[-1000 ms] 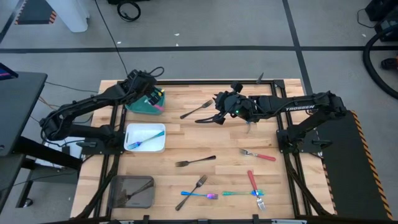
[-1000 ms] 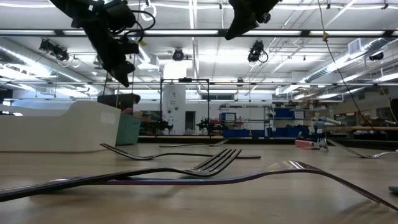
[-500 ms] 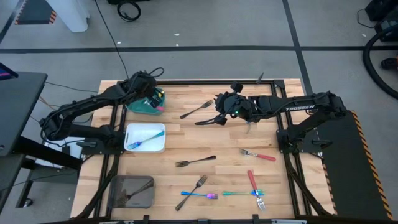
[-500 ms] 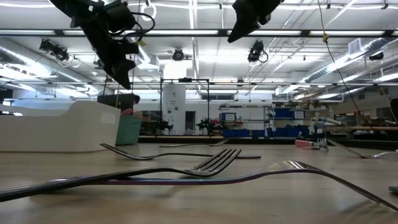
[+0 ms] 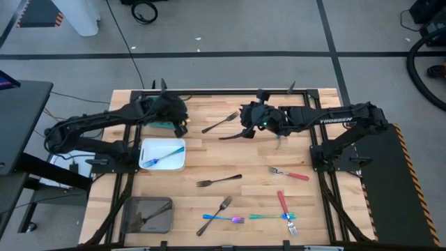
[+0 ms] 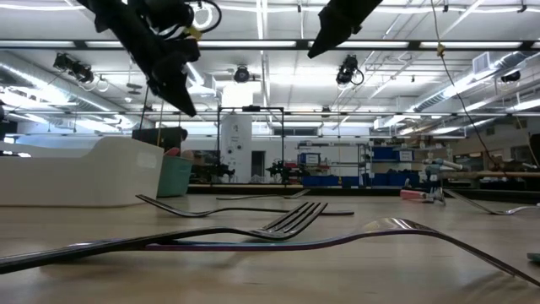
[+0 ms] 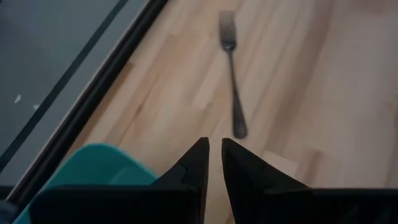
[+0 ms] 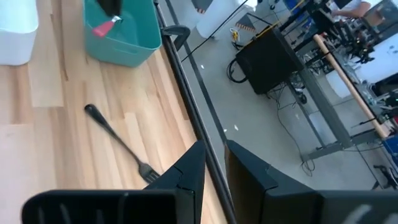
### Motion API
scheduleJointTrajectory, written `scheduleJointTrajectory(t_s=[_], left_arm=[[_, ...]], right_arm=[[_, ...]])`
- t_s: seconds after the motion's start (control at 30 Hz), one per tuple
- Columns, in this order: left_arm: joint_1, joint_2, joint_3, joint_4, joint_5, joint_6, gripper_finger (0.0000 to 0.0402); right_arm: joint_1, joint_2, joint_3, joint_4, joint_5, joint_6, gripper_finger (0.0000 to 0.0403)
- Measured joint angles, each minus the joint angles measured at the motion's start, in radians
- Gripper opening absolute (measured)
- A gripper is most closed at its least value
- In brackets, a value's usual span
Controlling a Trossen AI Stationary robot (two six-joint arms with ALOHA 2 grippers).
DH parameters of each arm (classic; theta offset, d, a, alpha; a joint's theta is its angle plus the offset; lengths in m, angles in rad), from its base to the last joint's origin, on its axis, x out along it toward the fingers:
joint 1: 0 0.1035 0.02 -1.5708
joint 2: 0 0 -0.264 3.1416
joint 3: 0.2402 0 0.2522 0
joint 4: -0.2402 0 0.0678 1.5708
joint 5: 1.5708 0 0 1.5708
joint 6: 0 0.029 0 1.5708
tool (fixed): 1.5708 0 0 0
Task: Sort silverware by color (type)
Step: Put the black fork into the black bin
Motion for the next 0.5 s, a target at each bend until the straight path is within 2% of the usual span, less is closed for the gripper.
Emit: scheduleJointTrajectory(t_s=[0.27,0.5], left_arm=[[-0.098,0.000,0.000,0.005,0.000,-0.030,0.0055],[-0.174,0.000,0.000,0.125,-0.001,0.000,0.0055]], right_arm=[[-0.040,0.000,0.000,0.050,-0.014,-0.011,0.0072],[-0.062,0.000,0.000,0.046,-0.053,0.021,0.0080]])
